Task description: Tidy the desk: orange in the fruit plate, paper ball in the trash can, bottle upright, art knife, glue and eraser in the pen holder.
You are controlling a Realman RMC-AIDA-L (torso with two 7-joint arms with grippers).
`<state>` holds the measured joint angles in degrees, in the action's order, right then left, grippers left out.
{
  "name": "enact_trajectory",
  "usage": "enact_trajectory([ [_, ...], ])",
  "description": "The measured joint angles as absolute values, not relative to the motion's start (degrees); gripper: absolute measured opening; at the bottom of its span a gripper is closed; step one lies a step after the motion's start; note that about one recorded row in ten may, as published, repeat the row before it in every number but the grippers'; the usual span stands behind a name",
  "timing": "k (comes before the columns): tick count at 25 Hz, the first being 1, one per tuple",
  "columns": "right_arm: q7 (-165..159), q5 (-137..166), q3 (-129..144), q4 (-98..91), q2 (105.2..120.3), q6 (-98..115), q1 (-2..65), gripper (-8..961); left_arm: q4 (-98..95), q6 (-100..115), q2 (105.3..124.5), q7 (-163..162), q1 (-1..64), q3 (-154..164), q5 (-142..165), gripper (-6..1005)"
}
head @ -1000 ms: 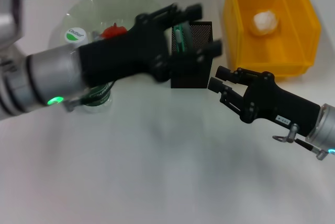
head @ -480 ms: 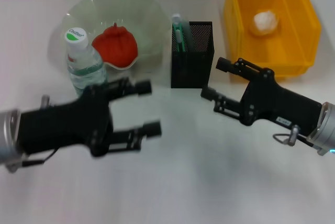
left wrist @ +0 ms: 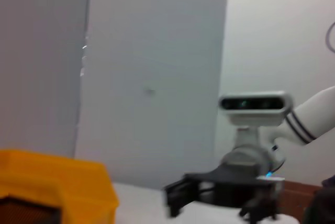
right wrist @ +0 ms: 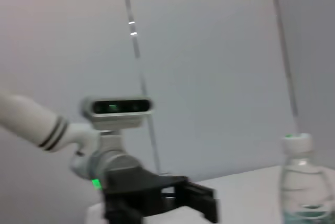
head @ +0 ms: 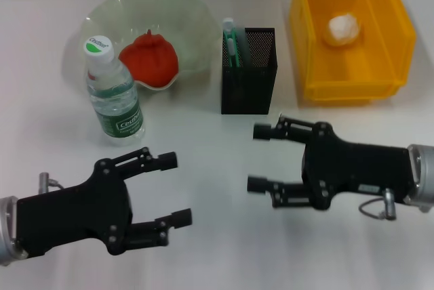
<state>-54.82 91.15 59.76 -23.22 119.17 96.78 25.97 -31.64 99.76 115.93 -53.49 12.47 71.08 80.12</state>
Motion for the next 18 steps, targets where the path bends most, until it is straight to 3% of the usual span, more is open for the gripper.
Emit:
enact_trajectory([
  [3, -55.2, 95.0, 59.8, -25.3, 119.21, 98.6, 26.0, 802, -27.0, 99.0, 114.05, -53.4, 13.8, 70.5, 80.2, 814],
  [6, -55.3, 96.7, 59.8, -25.7, 119.26, 98.8, 26.0, 802, -26.3, 99.0, 113.73, -53.4, 13.8, 70.5, 80.2, 814],
  [18, -55.2, 98.9, 62.6, -25.1, 119.59, 95.3, 26.2, 802, -26.0, 96.8, 114.04, -53.3, 13.2, 70.0, 84.0, 814],
])
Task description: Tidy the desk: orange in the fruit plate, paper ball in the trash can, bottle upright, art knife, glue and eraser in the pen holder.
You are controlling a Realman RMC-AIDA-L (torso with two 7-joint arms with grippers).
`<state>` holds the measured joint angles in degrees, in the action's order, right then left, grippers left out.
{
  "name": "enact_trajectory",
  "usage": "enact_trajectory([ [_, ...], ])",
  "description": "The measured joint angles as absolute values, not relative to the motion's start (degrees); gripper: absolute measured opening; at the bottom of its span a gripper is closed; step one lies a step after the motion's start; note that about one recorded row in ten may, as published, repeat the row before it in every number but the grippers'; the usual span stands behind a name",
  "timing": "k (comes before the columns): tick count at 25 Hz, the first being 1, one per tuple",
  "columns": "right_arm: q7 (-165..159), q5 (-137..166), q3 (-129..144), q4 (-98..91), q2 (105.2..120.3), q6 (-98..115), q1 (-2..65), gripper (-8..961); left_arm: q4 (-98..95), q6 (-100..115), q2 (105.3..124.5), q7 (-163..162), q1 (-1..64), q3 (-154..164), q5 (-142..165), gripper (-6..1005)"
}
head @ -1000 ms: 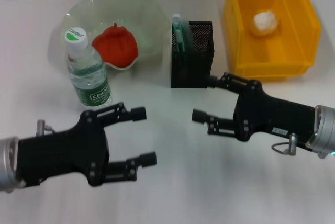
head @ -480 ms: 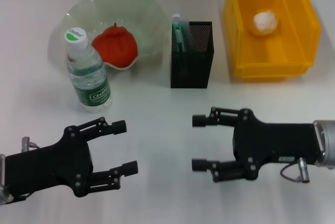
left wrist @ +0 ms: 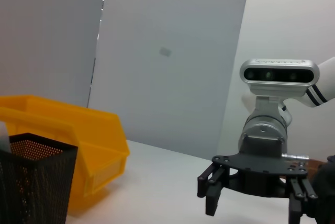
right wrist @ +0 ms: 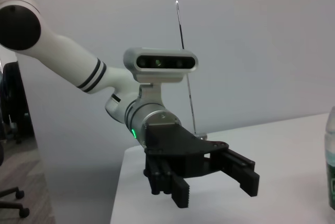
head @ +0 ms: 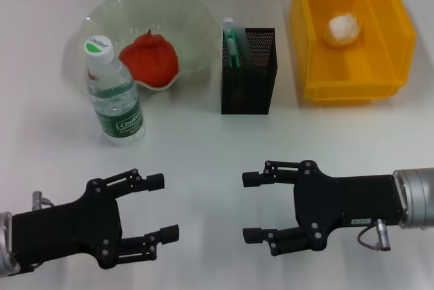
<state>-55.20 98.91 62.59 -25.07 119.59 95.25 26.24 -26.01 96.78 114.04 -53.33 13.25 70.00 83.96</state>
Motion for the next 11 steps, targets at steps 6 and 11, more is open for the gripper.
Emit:
enact_trajectory([
  [6, -55.3, 98.5, 62.5, -24.6, 119.62, 94.7, 26.1, 802, -26.0, 96.7, 114.17, -53.3, 13.4, 70.0, 84.7, 814],
  [11, -55.2, 98.3, 62.6, -24.0, 119.71, 93.9, 26.8, 802, -26.0, 96.7, 114.32, -53.1, 13.6, 70.0, 84.7, 814],
])
